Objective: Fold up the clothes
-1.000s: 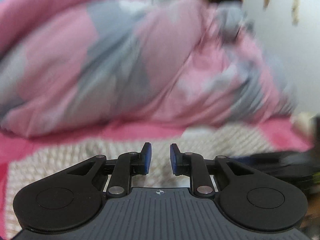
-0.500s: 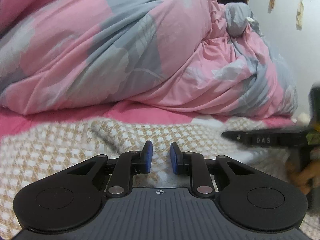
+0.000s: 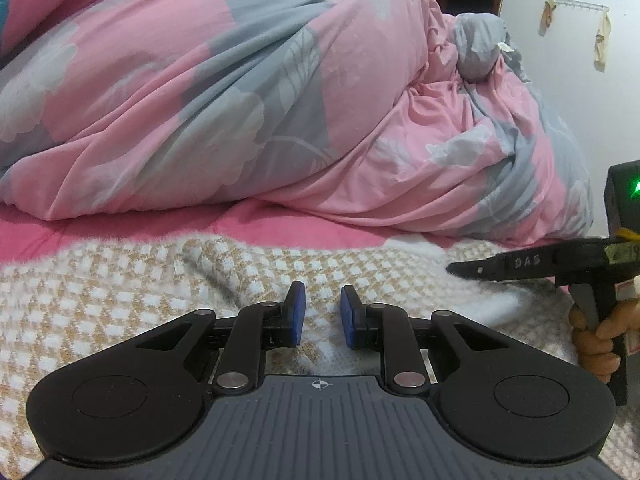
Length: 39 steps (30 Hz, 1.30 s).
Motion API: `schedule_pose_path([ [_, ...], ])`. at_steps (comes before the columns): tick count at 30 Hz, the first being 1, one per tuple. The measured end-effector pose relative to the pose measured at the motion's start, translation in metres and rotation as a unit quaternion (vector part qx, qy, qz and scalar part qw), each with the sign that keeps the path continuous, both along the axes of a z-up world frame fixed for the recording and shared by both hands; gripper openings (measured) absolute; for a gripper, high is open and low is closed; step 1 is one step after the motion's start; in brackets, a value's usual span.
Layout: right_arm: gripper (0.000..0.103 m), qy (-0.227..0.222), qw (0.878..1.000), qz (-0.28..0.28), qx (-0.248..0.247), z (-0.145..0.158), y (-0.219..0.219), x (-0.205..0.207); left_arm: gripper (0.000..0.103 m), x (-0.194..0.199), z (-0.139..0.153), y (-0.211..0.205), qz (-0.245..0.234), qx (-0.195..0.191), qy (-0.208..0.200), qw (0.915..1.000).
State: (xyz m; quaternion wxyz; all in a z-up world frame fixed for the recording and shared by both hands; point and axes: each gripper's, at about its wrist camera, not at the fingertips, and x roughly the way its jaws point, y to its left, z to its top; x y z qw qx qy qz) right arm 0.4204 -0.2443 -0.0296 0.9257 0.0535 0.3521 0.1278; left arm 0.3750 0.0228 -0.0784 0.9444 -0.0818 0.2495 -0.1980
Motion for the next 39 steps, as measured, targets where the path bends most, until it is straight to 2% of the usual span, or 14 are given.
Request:
schedule_pose_path([
  [2,0.000,-0.005,1.000,-0.003,-0.023,0.011,0.008,-0.007,0.021,-0.001,0.000,0.001,0.002,-0.001,-0.001,1.0000],
  [4,0.000,-0.018,1.000,0.003,-0.003,0.030,0.012,-0.021,0.021,-0.001,-0.001,0.002,0.002,-0.005,-0.001,1.0000],
  [7,0.000,-0.034,0.998,0.051,0.027,0.043,0.026,-0.037,0.021,-0.001,-0.001,0.002,0.002,-0.008,0.001,1.0000],
  [9,0.001,-0.027,0.997,0.064,0.013,0.030,0.037,-0.035,0.021,-0.001,-0.001,0.002,0.002,-0.010,0.002,0.9999],
  [14,0.000,-0.033,0.999,0.032,0.026,-0.009,0.038,-0.021,0.019,0.009,0.000,0.009,0.013,-0.021,0.028,0.9993],
  [17,0.000,-0.040,0.998,0.032,0.029,-0.013,0.035,-0.026,0.019,0.017,0.001,0.011,0.013,-0.018,0.051,0.9985],
  [23,0.000,-0.035,0.996,0.040,0.067,-0.010,0.027,-0.020,0.018,0.018,0.010,0.013,0.008,0.020,0.062,0.9978],
  [26,0.000,-0.028,0.994,0.050,0.091,-0.006,0.016,-0.025,0.019,0.000,0.012,0.007,-0.003,0.100,0.023,0.9947],
  [27,0.000,-0.031,0.994,0.053,0.093,-0.003,0.015,-0.027,0.037,-0.010,0.011,0.002,0.002,0.147,0.004,0.9891],
  [28,0.000,-0.033,0.993,0.055,0.095,-0.001,0.014,-0.030,0.044,-0.020,0.011,-0.004,0.011,0.194,-0.018,0.9809],
  [30,0.000,-0.039,0.993,0.060,0.098,0.003,0.012,-0.035,0.046,-0.038,0.011,-0.012,0.020,0.269,-0.050,0.9617],
  [31,0.000,-0.041,0.992,0.062,0.100,0.005,0.011,-0.037,0.046,-0.044,0.012,-0.013,0.017,0.285,-0.054,0.9569],
  [37,0.009,-0.057,0.989,0.076,0.109,0.018,0.004,-0.053,0.046,-0.055,0.040,-0.025,0.008,0.256,-0.106,0.9608],
  [39,0.010,-0.054,0.990,0.098,0.088,0.016,0.007,-0.055,0.046,-0.049,0.045,-0.036,-0.004,0.238,-0.111,0.9649],
])
